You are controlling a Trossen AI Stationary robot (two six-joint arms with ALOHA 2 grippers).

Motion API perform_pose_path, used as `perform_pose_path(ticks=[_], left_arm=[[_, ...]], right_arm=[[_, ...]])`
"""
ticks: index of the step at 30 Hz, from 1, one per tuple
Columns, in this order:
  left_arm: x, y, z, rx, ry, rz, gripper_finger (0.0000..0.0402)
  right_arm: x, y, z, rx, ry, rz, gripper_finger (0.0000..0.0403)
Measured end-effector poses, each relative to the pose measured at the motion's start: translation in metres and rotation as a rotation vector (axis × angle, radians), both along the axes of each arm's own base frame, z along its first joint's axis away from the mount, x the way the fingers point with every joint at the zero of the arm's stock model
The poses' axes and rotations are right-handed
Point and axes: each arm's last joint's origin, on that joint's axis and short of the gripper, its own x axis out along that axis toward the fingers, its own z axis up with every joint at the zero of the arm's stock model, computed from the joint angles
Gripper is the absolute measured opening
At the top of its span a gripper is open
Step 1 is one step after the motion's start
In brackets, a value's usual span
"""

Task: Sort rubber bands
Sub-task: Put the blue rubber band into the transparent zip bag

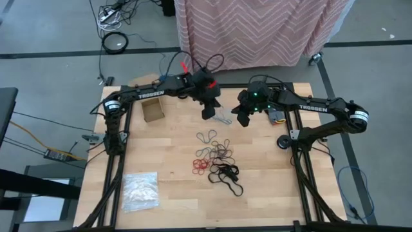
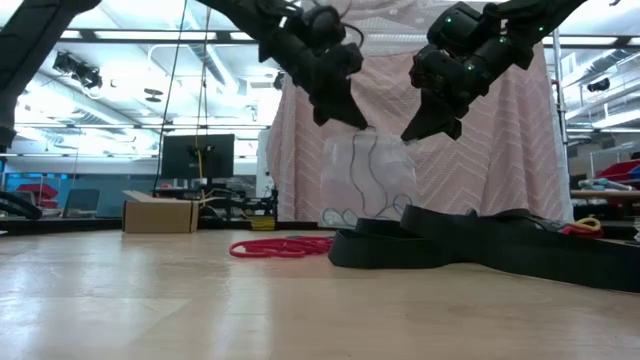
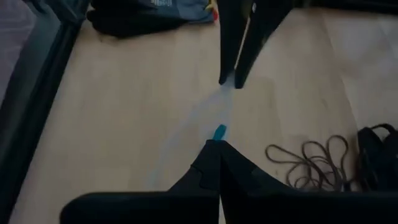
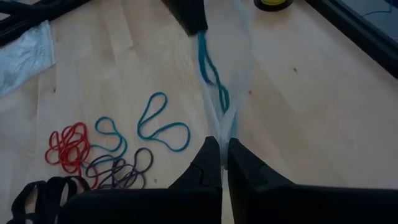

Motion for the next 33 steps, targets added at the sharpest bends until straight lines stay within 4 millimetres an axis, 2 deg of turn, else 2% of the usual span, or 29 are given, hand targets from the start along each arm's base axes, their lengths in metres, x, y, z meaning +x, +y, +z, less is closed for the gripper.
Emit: perform_pose_path(ticks=[7,12,15,17,19,22,29,33], left_arm=[[0.000,-0.001,0.002,-0.032,-0.008,0.006,0.0095],[0.002,0.000,0.022,-0.065,-0.040,0.045,0.0160],[-0.004,-0.004,0.038,-0.104,0.012,0.050,0.0175],[-0.014,-0.013,0.040,-0.123,0.113,0.019,0.0171],[-0.022,-0.027,0.029,-0.111,0.230,-0.029,0.0159],[-0.026,-0.047,-0.008,-0.104,0.344,-0.105,0.0134],[-0.036,-0.069,-0.091,-0.101,0.365,-0.056,0.0086],[-0.040,-0.074,-0.115,0.031,0.339,-0.020,0.0081]], right_arm=[[0.000,0.000,0.000,-0.003,0.000,-0.005,0.0000],[0.000,0.000,0.000,-0.004,0.004,-0.009,0.0000],[-0.001,-0.001,-0.001,0.001,0.017,-0.013,0.0000],[-0.003,-0.003,-0.002,0.000,0.030,-0.016,0.0000],[-0.004,-0.005,-0.002,-0.010,0.033,-0.017,0.0000],[-0.006,-0.008,-0.002,-0.010,0.031,-0.022,0.0000],[-0.006,-0.008,-0.002,-0.002,0.027,-0.013,0.0000],[-0.006,-0.008,-0.002,-0.001,0.027,-0.011,0.0000]])
